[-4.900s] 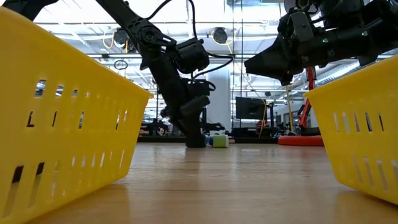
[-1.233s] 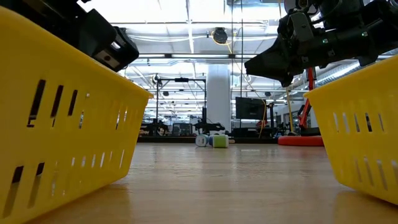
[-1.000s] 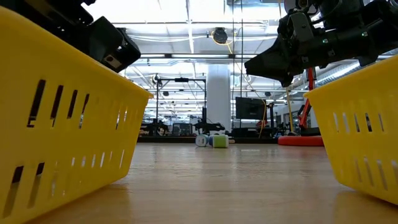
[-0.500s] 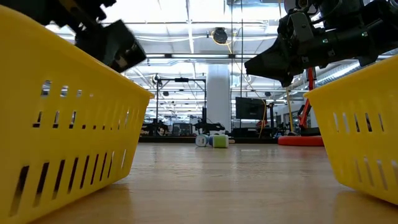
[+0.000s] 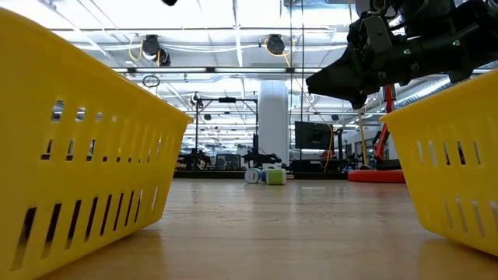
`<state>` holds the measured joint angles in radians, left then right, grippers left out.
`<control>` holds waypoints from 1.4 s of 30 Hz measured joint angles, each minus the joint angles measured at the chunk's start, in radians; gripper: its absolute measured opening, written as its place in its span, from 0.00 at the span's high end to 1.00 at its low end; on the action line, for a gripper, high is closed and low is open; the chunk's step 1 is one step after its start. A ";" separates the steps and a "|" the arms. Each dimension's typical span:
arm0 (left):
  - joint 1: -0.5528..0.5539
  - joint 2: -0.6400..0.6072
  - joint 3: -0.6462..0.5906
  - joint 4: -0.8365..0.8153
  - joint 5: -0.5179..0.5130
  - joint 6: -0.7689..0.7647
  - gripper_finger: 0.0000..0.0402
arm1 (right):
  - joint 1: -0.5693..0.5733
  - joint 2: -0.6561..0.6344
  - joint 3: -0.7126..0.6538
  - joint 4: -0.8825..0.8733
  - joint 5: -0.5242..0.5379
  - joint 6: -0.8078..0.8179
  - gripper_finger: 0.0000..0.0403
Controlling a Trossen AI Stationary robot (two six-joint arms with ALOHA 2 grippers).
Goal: Pick & Place Office items
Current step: Put the green adapter into the left yellow bin
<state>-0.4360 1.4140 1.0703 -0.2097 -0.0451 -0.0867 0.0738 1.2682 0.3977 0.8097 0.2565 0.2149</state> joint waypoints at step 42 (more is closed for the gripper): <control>0.579 -0.481 -0.865 0.813 -0.009 0.015 0.40 | -0.222 0.069 0.089 -0.230 -0.113 -0.124 0.64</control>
<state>0.1427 0.9329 0.2050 0.6032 -0.0540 -0.0715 -0.1482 1.3371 0.4865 0.5798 0.1431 0.0908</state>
